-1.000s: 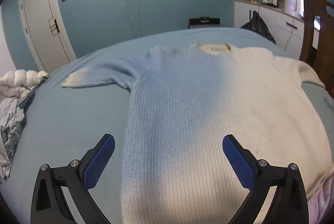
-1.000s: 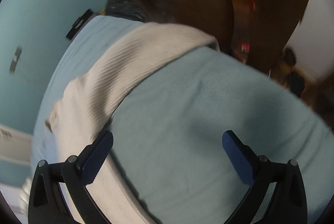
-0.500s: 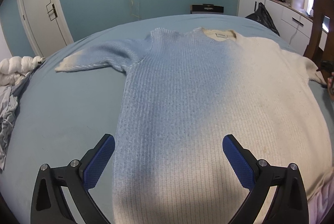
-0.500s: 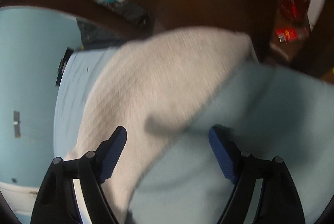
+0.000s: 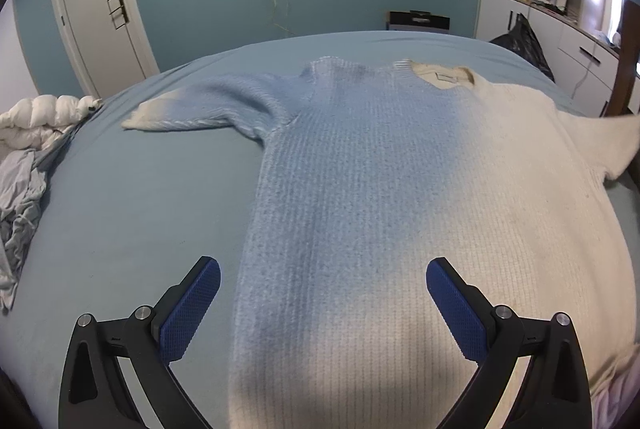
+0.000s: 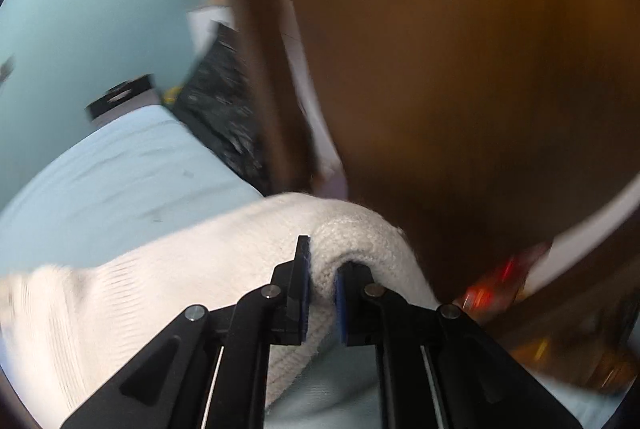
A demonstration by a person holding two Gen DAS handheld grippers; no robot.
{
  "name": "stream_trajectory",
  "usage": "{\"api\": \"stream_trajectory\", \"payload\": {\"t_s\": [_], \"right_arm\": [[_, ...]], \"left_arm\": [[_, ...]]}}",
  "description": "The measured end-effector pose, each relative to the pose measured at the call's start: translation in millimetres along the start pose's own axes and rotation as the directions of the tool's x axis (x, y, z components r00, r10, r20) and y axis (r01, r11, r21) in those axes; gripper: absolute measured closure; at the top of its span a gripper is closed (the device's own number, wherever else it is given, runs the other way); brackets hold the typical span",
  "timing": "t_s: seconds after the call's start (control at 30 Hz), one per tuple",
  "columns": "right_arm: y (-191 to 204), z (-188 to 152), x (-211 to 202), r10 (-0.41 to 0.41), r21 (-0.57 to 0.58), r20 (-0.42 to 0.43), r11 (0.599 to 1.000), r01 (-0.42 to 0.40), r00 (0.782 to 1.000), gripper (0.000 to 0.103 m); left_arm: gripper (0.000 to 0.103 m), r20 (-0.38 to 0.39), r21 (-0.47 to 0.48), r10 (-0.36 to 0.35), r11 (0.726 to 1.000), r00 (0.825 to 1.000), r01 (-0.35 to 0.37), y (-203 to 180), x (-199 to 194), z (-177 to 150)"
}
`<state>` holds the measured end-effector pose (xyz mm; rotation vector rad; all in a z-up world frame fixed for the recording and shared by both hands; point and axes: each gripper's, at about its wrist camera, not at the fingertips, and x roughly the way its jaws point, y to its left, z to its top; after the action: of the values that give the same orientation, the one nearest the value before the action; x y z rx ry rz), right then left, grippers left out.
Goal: Fold small clothes
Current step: 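Reach the right tool to the cream sleeve cuff and close on it, then carry the cream sleeve with the right tool across the sweater body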
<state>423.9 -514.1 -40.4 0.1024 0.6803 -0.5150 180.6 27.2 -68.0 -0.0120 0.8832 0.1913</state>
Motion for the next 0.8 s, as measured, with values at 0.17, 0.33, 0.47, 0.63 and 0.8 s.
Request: {"api": "stream_trajectory", "payload": {"t_s": [0.17, 0.33, 0.47, 0.63, 0.8], "right_arm": [[60.3, 42.8, -74.5, 0.041, -0.189, 0.128, 0.982, -0.016, 0.991, 0.097], [175.6, 45.0, -160.2, 0.039, -0.502, 0.382, 0.847, 0.172, 0.923, 0.097], [304.1, -7.3, -233.3, 0.19, -0.706, 0.517, 0.646, 0.29, 0.835, 0.097], [425.6, -145.2, -285.3, 0.407, -0.908, 0.4, 0.297, 0.295, 0.821, 0.096], [448.7, -270.2, -297.5, 0.444, -0.998, 0.012, 0.063, -0.017, 0.896, 0.023]], "left_arm": [[0.0, 0.003, -0.01, 0.024, 1.0, 1.0, -0.024, 11.9, -8.0, 0.9], [0.0, 0.016, -0.071, 0.001, 0.997, 1.0, 0.001, 33.8, -17.3, 4.4], [0.0, 0.017, -0.125, -0.025, 0.992, 1.0, 0.027, 50.4, -15.7, 3.0], [0.0, -0.002, -0.172, -0.049, 0.984, 0.999, 0.048, 65.2, -8.0, 2.1], [0.0, 0.019, -0.203, -0.064, 0.977, 0.998, 0.066, 72.7, -12.8, 5.6]]}}
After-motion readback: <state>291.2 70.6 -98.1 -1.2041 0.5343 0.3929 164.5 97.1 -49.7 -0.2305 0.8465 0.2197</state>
